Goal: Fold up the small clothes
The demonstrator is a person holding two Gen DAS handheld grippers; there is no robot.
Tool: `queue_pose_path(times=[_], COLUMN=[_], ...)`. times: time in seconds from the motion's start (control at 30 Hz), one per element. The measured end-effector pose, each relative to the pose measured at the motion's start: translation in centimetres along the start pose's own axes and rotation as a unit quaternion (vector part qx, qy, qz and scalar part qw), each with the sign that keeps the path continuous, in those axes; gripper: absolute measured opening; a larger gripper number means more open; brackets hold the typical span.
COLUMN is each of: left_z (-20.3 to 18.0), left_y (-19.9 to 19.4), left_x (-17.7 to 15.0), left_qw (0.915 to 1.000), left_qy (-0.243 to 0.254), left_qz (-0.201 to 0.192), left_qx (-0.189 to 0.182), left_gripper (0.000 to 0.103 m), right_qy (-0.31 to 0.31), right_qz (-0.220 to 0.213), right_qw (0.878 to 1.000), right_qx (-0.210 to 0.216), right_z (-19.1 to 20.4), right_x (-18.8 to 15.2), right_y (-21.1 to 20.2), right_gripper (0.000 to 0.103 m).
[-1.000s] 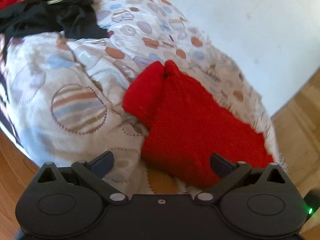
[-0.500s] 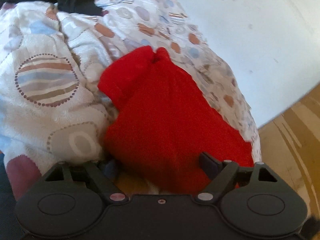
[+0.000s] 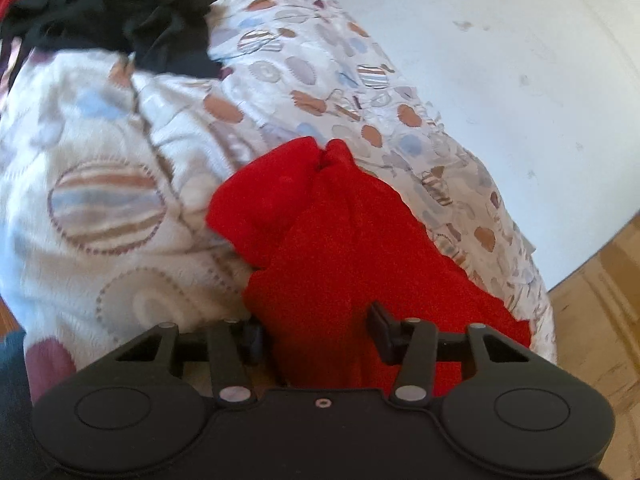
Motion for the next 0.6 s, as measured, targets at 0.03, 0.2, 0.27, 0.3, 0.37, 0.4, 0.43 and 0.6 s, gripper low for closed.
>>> queue_pose_path(times=[0.03,0.2,0.27,0.3,0.37,0.4,0.43,0.6], left_z=[0.1,1.6,1.9,2.0,1.9,1.7,1.5,-0.3], left_y=[0.4,2.2,2.7,2.8,2.7,2.6,2.6,2.1], left_x=[0.0,0.5,0.8,0.9,1.4,1.5,1.7,2.3], left_qw=[1.0,0.9979,0.9973,0.9972,0.9974,0.9976,0.9979,0.9997], left_qy=[-0.005,-0.059,-0.069,-0.072,-0.071,-0.069,-0.064,-0.012], left_qz=[0.006,0.023,0.021,0.018,0.005,0.002,0.0,-0.021], left_qx=[0.001,-0.012,-0.014,-0.013,-0.009,-0.009,-0.009,-0.005], left_gripper=[0.052,0.056,0.056,0.051,0.04,0.036,0.034,0.026], right_qy=[0.0,-0.001,-0.001,-0.001,0.0,0.0,0.001,0.03], right_qz=[0.0,0.001,0.001,0.001,0.001,0.002,0.002,0.013], right_qw=[1.0,1.0,1.0,1.0,1.0,1.0,1.0,0.999], right_qx=[0.0,0.0,0.0,0.0,0.0,0.0,0.001,0.003], right_z=[0.0,0.1,0.1,0.1,0.2,0.1,0.1,-0.4], right_x=[0.0,-0.1,-0.1,-0.1,-0.1,-0.1,-0.1,0.7], right_y=[0.0,0.0,0.0,0.0,0.1,0.1,0.1,-0.5], right_gripper=[0.103,0.103,0.103,0.103,0.103,0.103,0.103,0.103])
Point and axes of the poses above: each gripper's, at about its wrist camera, not at the fingertips, and y roughly the way its jaws point, z to its left, x to its top, the point moved 7 cm from there along y, roughly the way its jaws point, and after that the axes turned 6 degrees about x, right-handed, at the moved point
